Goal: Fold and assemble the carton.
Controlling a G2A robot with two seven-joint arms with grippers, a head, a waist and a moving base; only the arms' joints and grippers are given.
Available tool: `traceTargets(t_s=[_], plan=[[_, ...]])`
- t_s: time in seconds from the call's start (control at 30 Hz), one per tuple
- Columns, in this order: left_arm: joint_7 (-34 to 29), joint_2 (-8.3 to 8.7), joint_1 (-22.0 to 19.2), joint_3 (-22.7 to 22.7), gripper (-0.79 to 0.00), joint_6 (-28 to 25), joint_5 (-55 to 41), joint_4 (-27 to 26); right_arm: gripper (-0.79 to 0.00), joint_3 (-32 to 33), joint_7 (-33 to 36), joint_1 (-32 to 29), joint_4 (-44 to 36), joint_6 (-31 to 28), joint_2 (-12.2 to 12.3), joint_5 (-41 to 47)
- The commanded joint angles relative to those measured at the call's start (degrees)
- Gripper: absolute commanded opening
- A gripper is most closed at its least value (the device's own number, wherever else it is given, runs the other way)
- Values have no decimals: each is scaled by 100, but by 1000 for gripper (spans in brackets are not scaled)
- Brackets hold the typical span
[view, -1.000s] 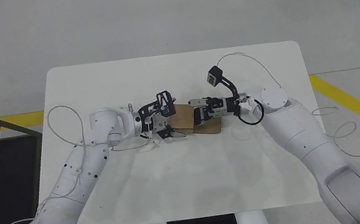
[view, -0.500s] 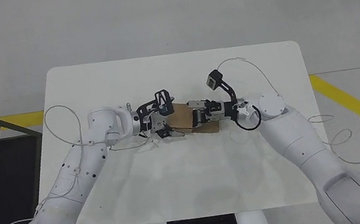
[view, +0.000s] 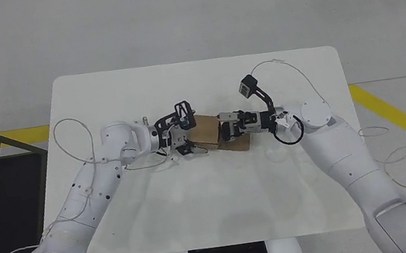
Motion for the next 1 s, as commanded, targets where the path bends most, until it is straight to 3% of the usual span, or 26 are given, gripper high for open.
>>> traceTargets(t_s=[0.0,0.23,0.47,0.97], plan=[[76,6,2,-58,0,-55,-159,78,0,161,-6,-147,-199,59,71,-68],[260,61,-29,-268,0,-252,-303,223,0,672,-72,-690,-815,282,283,-208],[1214,163,79,-521,0,-401,-130,157,0,1033,-122,-1066,-1532,474,423,-309],[1249,174,85,-519,0,-401,-90,165,0,1121,-189,-1208,-1786,547,462,-380]])
